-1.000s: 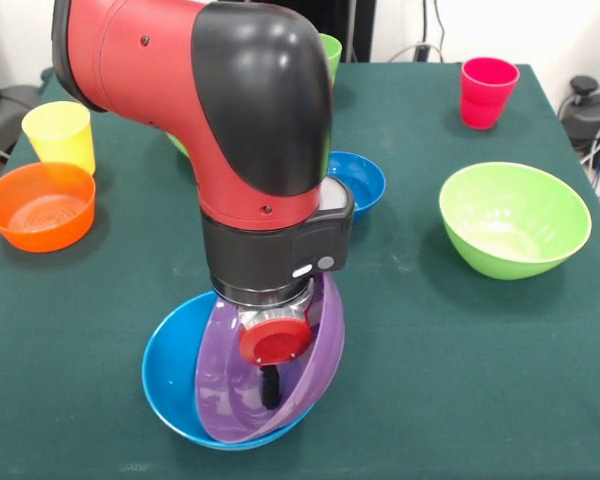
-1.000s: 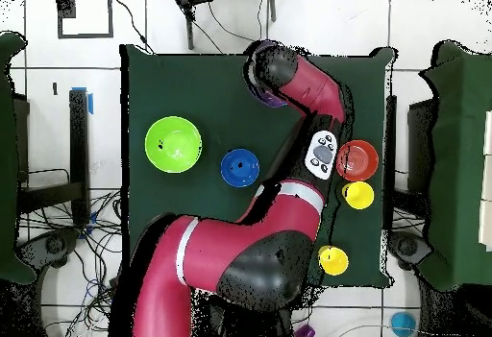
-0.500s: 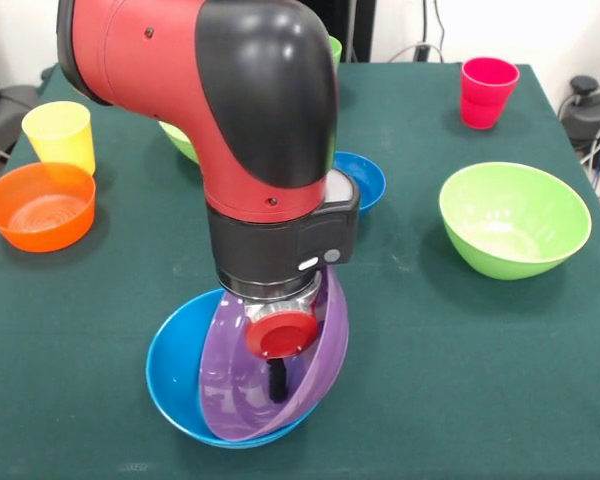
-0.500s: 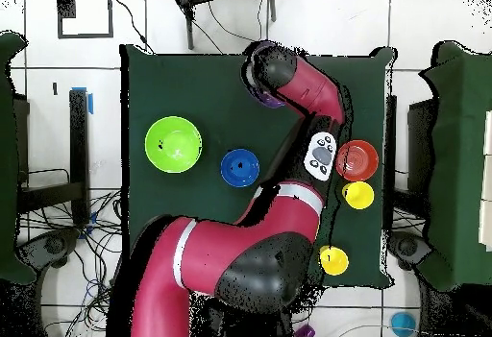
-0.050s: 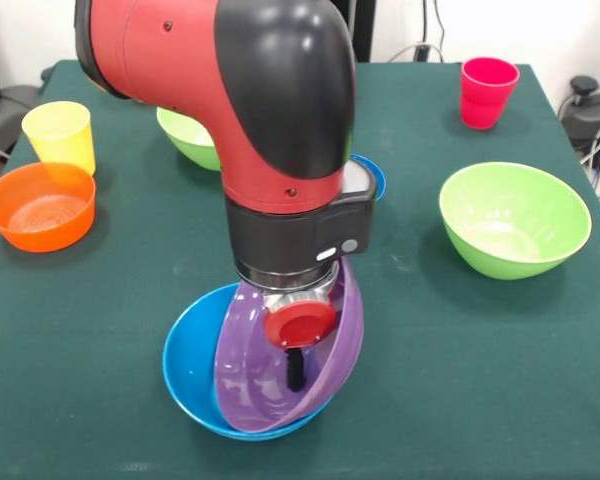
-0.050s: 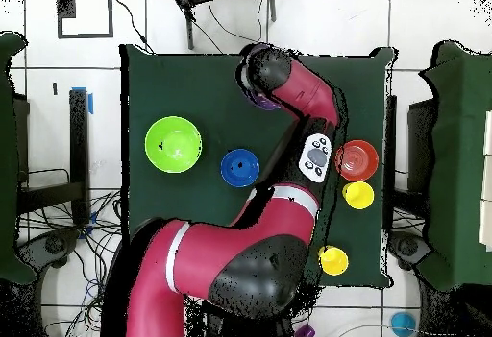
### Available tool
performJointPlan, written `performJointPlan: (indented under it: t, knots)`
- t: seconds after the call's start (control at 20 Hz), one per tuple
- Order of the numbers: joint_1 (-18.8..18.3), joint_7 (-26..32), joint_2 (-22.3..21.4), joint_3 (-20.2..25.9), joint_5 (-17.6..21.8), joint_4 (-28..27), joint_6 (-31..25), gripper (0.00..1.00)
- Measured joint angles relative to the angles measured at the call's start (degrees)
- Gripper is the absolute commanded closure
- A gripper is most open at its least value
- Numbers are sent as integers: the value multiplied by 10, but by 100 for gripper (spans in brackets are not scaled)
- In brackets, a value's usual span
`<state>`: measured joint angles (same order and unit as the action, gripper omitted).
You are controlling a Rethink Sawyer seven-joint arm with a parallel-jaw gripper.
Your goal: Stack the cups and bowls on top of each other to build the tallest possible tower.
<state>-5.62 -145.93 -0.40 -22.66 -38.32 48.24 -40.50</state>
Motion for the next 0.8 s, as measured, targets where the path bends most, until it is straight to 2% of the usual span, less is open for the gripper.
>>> performJointPlan:
  t: [0.8]
  knots:
    - [8, 0, -24, 22, 0, 37, 0, 0]
